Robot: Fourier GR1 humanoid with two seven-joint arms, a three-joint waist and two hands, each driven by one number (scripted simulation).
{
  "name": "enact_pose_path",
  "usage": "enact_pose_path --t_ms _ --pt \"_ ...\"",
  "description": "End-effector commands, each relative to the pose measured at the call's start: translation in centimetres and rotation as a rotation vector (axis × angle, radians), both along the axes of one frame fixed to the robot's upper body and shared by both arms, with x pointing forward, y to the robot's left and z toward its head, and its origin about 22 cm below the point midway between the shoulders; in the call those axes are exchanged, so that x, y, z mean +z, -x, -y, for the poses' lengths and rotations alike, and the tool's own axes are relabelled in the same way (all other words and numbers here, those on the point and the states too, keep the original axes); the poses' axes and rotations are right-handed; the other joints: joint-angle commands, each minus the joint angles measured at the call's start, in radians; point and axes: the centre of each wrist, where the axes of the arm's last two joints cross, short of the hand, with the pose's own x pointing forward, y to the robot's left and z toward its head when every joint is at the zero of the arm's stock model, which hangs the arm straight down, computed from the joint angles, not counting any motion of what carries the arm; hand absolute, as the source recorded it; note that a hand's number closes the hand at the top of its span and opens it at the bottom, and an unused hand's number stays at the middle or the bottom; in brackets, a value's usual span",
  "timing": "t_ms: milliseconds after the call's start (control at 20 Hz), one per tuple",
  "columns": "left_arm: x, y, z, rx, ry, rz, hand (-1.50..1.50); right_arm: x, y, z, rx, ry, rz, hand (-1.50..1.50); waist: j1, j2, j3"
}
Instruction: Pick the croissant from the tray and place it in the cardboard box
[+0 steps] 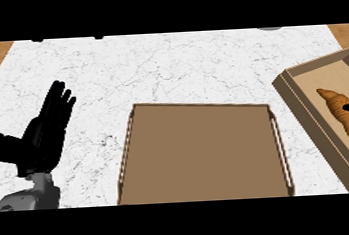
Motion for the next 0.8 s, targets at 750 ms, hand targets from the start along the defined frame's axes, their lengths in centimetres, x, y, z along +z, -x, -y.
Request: enact_pose_path --t_ms 750 --pt "0.4 0.8 -0.2 0.032 -0.001 0.008 0.00 3.0 2.8 6.1 0.034 -0.882 0.611 -1.50 -0.019 -0.008 -0.001"
